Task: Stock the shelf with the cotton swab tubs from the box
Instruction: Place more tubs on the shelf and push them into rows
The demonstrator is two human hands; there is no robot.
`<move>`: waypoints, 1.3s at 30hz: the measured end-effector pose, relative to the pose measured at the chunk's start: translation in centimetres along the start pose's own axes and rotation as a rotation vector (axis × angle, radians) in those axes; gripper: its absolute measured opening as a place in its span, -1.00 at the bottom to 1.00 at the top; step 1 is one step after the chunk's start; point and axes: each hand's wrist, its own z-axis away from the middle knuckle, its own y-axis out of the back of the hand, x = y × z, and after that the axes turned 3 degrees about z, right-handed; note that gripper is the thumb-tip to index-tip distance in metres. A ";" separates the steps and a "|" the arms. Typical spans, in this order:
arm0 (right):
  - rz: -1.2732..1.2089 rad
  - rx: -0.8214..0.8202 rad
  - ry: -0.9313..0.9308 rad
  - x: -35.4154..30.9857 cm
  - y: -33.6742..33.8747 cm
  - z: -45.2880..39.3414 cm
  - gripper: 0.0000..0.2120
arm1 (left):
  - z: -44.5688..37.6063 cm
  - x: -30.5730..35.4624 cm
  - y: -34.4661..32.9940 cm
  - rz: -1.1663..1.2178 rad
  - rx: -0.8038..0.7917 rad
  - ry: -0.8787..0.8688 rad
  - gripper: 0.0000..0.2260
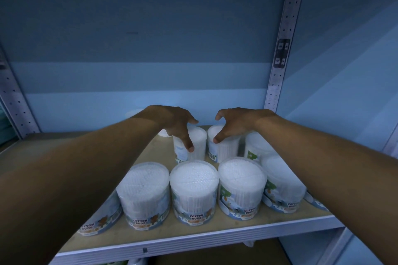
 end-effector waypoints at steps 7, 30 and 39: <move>-0.022 -0.085 0.069 0.0 0.4 -0.1 -0.11 | 0.3 0.0 -0.2 0.058 -0.001 0.070 0.06; -0.015 -0.099 0.138 0.4 0.9 0.0 -0.33 | -0.3 0.1 0.1 0.114 0.040 0.078 -0.27; 0.090 -0.007 0.039 -0.6 0.6 -1.0 -0.31 | 0.0 -0.3 0.8 0.195 -0.022 -0.085 -0.30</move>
